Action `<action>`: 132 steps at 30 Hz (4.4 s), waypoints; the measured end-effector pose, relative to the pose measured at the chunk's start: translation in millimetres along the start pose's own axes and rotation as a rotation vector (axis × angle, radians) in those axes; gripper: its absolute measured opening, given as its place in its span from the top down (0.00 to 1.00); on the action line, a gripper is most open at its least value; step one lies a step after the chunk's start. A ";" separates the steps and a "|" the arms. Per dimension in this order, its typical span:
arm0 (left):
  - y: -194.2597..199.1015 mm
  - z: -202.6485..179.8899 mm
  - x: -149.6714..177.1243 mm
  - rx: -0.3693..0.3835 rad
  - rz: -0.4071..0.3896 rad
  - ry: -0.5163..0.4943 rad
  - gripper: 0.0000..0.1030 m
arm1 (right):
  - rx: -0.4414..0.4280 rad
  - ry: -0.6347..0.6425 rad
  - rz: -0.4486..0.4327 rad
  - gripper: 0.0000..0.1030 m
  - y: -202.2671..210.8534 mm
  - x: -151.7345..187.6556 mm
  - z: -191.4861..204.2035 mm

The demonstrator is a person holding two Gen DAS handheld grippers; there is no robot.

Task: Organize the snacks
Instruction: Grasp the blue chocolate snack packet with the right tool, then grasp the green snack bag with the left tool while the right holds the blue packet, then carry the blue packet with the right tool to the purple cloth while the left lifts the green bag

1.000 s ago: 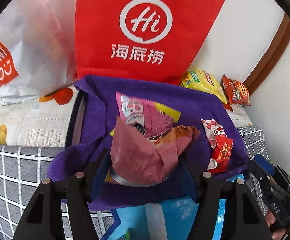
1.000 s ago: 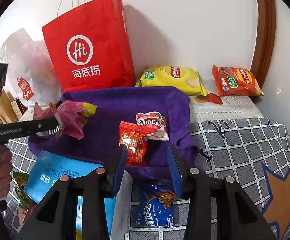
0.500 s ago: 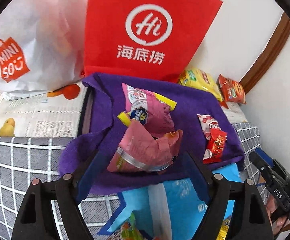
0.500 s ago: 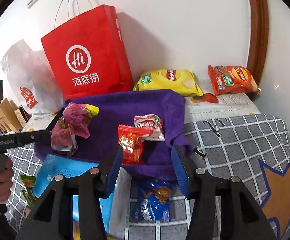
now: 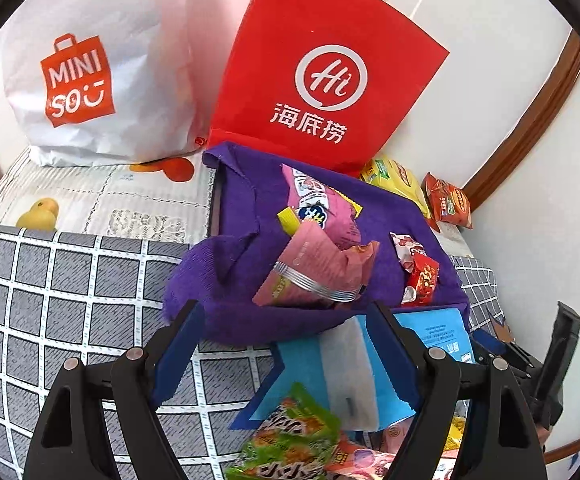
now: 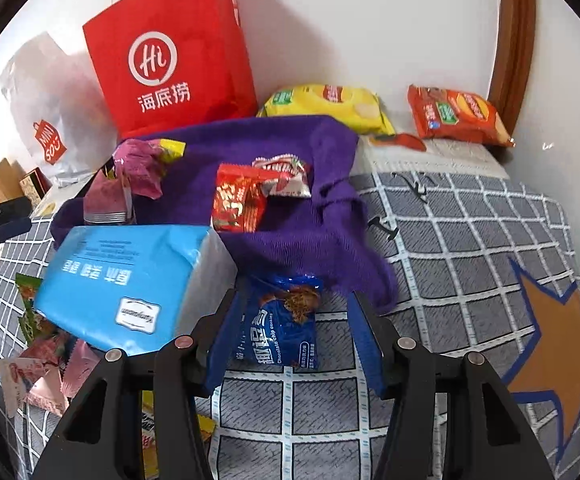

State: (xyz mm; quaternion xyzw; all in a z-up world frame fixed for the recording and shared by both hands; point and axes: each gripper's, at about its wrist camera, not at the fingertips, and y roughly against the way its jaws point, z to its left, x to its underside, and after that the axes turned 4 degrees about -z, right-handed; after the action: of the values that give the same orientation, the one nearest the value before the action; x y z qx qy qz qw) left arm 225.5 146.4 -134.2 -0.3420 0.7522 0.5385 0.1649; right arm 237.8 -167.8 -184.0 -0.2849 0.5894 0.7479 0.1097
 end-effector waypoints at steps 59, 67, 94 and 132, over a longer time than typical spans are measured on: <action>4.2 -18.1 31.3 0.085 0.072 -0.084 0.22 | 0.019 -0.018 0.007 0.57 0.2 34.1 -23.1; -7.7 -25.3 49.0 0.048 0.162 -0.187 0.22 | 0.006 -0.041 0.004 0.57 0.8 34.0 -26.6; -9.4 -21.0 54.4 -0.011 0.164 -0.245 0.62 | 0.013 -0.029 -0.011 0.57 1.6 34.9 -26.2; 13.7 -22.9 44.2 0.111 0.076 -0.201 0.62 | 0.004 -0.085 -0.043 0.58 20.4 33.4 -28.1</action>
State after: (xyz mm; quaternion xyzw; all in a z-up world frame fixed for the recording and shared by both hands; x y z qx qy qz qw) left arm 187.3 113.0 -143.6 -0.2480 0.7729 0.5336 0.2376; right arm 208.8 -205.8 -189.8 -0.2654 0.5793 0.7557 0.1511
